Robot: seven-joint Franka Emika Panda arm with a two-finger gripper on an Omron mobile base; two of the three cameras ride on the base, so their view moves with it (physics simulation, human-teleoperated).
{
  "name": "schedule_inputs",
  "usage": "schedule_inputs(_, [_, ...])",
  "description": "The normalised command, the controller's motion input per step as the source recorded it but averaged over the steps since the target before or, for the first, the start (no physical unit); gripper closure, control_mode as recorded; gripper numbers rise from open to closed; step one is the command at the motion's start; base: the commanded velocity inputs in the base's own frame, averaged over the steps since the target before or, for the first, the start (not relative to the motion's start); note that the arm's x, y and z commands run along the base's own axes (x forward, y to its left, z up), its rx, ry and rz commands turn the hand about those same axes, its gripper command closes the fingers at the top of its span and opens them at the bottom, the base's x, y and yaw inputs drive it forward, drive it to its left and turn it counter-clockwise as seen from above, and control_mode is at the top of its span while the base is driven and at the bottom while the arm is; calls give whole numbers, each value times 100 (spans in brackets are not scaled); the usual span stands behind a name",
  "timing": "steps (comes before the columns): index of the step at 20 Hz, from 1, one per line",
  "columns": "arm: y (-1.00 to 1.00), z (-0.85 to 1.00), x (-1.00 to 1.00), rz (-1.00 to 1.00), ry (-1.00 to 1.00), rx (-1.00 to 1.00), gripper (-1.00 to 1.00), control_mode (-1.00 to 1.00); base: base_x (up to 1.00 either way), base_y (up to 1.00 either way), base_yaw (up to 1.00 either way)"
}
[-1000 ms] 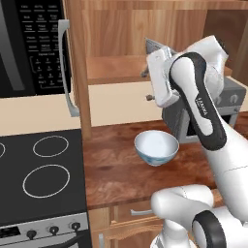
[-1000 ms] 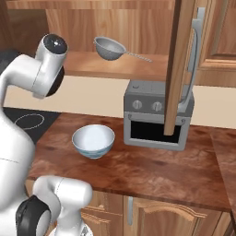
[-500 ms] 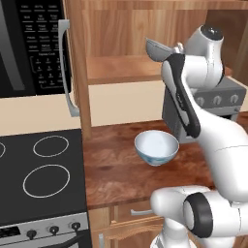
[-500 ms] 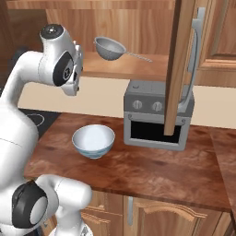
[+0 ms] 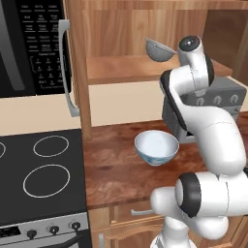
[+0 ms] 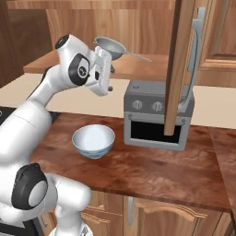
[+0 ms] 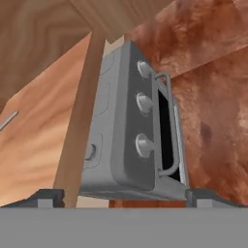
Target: Open the cabinet and setup a tea strainer by placing it in the bowl upright.
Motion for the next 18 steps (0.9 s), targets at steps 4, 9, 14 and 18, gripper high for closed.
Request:
schedule_inputs(4, [-89,0,12,0,-7,-27,-100,-100,0,0,0])
schedule_inputs(9, [-88,6,26,0,0,-28,-100,-100,0,0,0])
schedule_inputs(14, [-21,59,-1,9,0,12,-100,-100,0,0,0])
schedule_inputs(18, [0,100,-34,21,-4,2,-100,-100,0,0,0])
